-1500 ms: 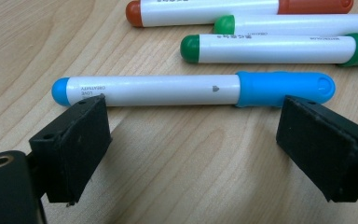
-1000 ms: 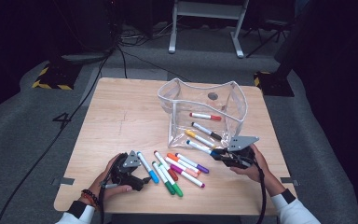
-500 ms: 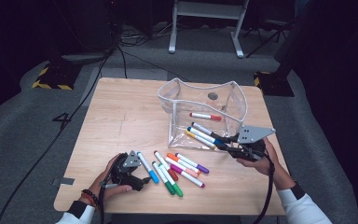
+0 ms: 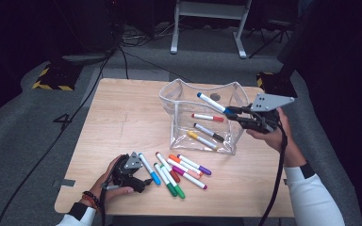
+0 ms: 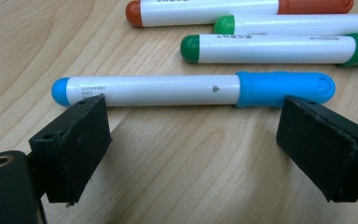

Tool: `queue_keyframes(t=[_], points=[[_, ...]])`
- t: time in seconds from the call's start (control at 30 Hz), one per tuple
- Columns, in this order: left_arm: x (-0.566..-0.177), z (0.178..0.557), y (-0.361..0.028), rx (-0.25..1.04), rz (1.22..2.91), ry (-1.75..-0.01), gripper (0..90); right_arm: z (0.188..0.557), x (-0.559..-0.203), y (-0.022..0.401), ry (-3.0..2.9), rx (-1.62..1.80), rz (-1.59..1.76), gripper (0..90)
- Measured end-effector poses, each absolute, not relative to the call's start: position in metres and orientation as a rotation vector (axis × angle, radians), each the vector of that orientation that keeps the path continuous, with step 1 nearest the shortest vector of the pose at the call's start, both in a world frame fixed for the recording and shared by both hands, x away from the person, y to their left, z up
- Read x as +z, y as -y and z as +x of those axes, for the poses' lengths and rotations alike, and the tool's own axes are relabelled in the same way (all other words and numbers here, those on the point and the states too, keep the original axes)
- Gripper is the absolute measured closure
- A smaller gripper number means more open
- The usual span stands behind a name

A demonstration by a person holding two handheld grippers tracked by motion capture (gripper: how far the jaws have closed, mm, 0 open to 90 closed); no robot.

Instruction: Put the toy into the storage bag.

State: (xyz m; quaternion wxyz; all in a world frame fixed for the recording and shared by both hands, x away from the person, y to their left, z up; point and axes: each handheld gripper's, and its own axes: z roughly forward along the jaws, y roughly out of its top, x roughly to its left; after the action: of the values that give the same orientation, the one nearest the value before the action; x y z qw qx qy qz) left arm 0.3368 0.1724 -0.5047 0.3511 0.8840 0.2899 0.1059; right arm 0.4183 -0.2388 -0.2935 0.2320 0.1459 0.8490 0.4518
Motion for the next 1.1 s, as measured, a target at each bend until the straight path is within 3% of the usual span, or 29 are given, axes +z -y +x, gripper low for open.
queue_keyframes(t=[0.47,1.1], points=[[-0.505,0.337,-0.172,0.274,2.290,-0.750,10.1,0.486,-0.304,0.239,-2.439,1.069,0.597,75.2],[-0.505,0.337,-0.172,0.274,2.289,-0.750,10.1,0.498,-0.327,0.201,-2.827,0.746,0.555,75.0]])
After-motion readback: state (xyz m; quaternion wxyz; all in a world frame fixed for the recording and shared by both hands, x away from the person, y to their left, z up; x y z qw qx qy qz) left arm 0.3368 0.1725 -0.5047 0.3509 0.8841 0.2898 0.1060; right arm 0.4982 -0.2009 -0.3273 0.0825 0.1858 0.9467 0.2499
